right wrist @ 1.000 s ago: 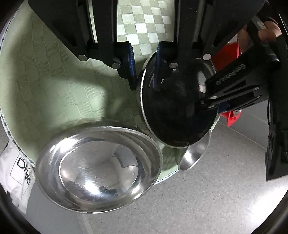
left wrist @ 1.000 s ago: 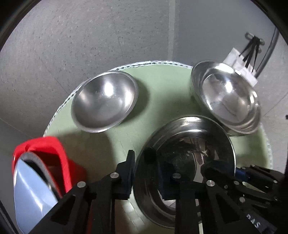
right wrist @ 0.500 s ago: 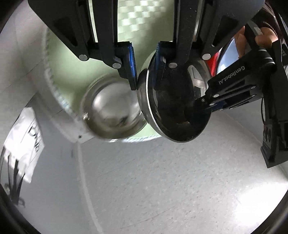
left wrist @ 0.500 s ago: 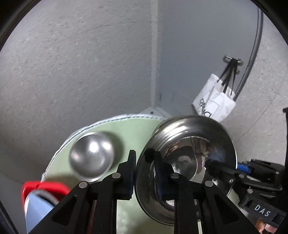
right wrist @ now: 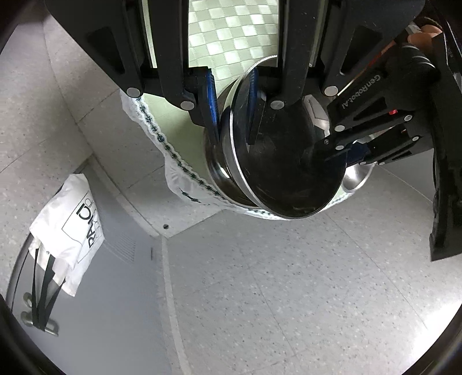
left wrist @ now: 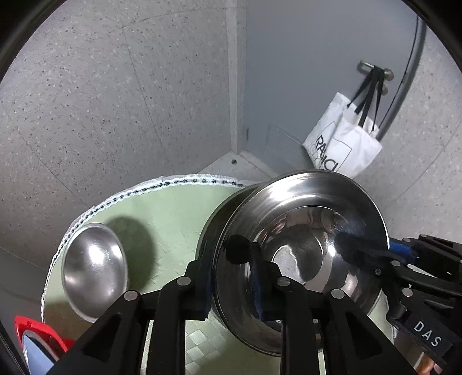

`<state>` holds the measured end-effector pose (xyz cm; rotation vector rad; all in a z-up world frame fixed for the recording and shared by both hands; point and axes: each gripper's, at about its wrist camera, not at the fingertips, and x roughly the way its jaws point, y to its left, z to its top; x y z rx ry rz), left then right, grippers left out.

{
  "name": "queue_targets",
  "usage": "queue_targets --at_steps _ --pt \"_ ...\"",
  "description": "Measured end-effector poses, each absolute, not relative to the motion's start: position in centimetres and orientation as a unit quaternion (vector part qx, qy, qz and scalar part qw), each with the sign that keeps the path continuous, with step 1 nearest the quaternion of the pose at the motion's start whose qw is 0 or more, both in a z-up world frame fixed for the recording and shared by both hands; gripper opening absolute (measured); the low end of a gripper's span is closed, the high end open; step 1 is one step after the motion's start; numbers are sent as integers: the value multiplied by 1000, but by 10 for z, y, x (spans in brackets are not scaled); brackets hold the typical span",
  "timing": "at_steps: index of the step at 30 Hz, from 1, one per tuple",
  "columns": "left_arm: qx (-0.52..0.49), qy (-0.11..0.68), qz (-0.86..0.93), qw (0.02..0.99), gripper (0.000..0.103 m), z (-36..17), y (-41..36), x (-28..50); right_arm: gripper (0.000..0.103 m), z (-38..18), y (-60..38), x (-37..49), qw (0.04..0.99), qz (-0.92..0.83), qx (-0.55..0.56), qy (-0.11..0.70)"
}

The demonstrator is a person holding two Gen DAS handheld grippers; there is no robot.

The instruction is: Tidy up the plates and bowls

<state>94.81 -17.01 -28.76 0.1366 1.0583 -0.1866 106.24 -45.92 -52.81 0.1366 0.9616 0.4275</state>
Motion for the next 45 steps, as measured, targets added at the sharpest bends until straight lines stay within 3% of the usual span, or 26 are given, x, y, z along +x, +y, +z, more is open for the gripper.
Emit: queue_targets --at_steps 4,10,12,17,21,23,26,30,35,45 --pt "73 510 -79 853 20 -302 -180 957 18 -529 -457 1066 864 199 57 459" --pt "73 511 -88 852 38 -314 -192 958 18 -531 -453 1071 865 196 49 459" --pt "74 504 -97 855 50 -312 -197 956 18 -532 -454 1072 865 197 50 460" --pt "64 489 -95 865 63 -301 -194 950 22 -522 -463 1069 871 193 55 449" --pt "51 486 -89 868 76 -289 -177 941 52 -508 -469 1063 878 190 57 435" --pt "39 484 -94 869 81 -277 -164 935 54 -496 -468 1059 882 195 56 425" --pt "26 479 -93 873 90 -257 -141 928 65 -474 -459 1054 887 211 50 407" --pt "-7 473 -89 876 97 -234 -101 925 72 -451 -431 1053 887 243 40 391" --pt "-39 478 -38 876 97 -225 -34 933 73 -444 -383 1064 875 279 16 395" --pt "-62 547 33 834 97 -279 35 966 73 -500 -280 1096 830 314 -20 460"
